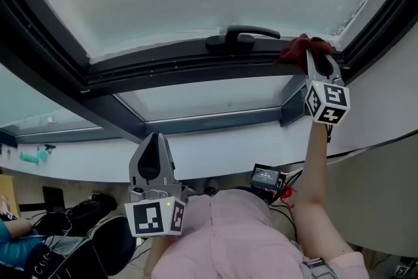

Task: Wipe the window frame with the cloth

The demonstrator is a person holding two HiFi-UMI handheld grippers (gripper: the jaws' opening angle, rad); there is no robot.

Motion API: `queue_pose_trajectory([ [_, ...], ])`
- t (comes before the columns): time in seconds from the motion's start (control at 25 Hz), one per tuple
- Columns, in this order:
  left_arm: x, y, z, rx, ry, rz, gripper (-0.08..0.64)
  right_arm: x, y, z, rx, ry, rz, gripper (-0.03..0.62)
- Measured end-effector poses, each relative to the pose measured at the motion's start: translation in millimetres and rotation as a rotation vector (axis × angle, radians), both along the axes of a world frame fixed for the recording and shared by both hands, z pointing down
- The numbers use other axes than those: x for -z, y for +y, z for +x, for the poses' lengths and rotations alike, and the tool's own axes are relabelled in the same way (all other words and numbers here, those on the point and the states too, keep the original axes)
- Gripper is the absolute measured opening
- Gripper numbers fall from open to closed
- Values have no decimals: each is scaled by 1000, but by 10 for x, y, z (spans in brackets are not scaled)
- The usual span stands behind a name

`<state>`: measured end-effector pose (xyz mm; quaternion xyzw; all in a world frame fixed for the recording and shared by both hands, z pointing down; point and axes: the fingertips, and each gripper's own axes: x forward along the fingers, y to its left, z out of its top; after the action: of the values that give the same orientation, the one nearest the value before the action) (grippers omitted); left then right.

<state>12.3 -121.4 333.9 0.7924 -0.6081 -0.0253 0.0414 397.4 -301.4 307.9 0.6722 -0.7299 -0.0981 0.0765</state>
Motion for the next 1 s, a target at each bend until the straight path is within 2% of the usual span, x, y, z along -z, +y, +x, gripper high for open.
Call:
queue_pose_trajectory([
  [0.44, -3, 28, -47, 11, 4, 2, -3, -28, 16, 462, -87, -27, 1, 69],
  [1.0, 15, 42, -64, 25, 4, 7, -3, -61, 40, 1241, -234, -40, -11, 69],
])
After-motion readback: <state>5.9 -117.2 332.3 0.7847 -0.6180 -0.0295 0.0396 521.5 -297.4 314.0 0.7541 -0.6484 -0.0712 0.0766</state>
